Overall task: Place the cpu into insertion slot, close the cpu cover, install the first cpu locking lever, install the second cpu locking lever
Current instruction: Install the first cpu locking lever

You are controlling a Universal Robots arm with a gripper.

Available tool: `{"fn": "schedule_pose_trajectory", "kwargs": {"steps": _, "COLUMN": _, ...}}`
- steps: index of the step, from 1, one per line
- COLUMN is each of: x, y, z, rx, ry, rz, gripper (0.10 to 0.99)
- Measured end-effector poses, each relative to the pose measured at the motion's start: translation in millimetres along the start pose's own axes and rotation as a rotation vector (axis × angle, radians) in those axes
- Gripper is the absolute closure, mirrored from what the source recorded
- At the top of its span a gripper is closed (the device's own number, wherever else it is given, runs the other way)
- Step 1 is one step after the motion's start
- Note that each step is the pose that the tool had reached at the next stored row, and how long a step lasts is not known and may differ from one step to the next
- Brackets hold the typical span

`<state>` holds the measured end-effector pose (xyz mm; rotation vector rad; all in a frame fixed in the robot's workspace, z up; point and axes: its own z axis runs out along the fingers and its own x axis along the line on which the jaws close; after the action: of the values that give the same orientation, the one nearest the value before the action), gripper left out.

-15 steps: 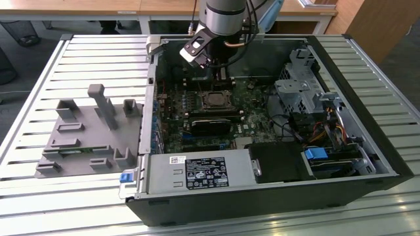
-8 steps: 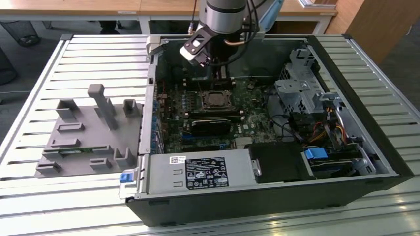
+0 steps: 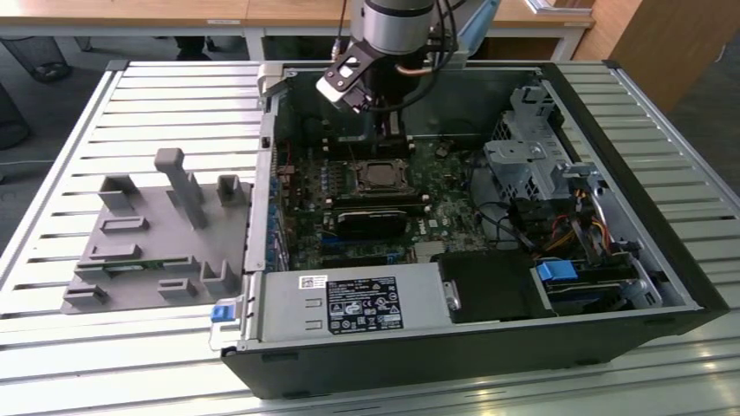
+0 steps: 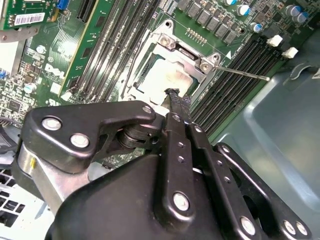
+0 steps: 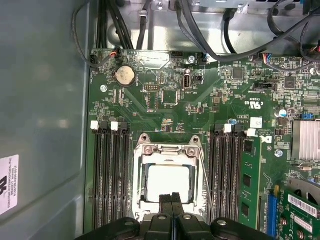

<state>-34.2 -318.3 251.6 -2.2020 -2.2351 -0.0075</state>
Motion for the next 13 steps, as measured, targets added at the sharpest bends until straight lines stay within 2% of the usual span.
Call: {"fn": "schedule_pose_trajectory", "kwargs": {"steps": 13, "x": 0.1, "y": 0.0, "z": -8.9, "rx": 0.000, "ry": 0.0000, "rz": 0.000, "gripper": 0.969}}
